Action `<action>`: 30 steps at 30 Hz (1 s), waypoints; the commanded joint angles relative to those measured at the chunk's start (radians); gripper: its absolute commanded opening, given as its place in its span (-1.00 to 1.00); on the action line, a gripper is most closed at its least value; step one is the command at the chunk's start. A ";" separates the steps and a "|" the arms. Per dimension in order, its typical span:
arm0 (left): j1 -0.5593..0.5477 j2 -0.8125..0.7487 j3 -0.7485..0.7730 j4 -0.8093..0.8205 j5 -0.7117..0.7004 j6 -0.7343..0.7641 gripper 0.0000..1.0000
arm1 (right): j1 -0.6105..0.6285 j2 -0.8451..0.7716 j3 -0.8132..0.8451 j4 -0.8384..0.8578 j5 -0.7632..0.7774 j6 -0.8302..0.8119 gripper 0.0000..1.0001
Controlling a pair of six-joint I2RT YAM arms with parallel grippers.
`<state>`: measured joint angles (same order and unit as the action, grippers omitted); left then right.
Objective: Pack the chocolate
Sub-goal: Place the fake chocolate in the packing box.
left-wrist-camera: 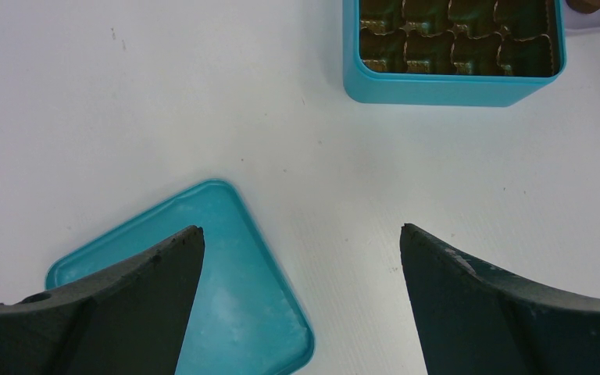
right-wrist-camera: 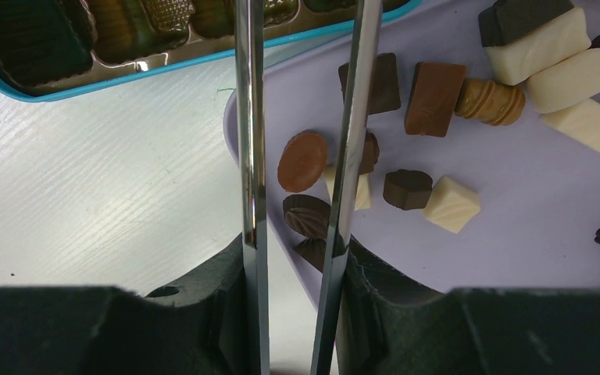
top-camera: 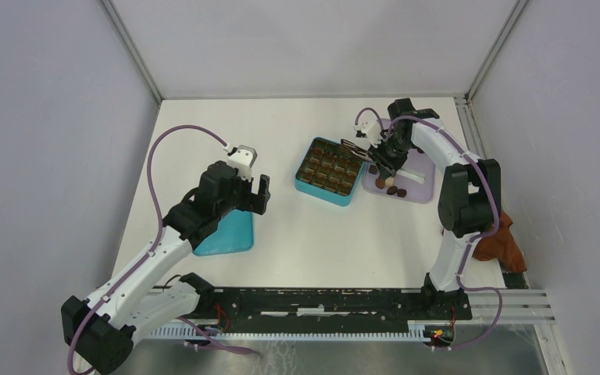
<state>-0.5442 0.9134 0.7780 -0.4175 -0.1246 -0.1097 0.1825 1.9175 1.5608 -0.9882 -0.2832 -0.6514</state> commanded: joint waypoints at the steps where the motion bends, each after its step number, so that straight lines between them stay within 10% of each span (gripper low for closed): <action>1: 0.009 -0.015 -0.006 0.023 -0.002 0.029 0.99 | 0.005 0.003 0.015 0.019 0.004 0.007 -0.21; 30: 0.009 -0.040 -0.009 0.037 -0.004 0.028 1.00 | -0.066 -0.166 -0.011 0.017 -0.169 0.039 -0.28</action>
<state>-0.5388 0.9012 0.7719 -0.4168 -0.1246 -0.1097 0.1619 1.8557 1.5600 -0.9886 -0.3763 -0.6312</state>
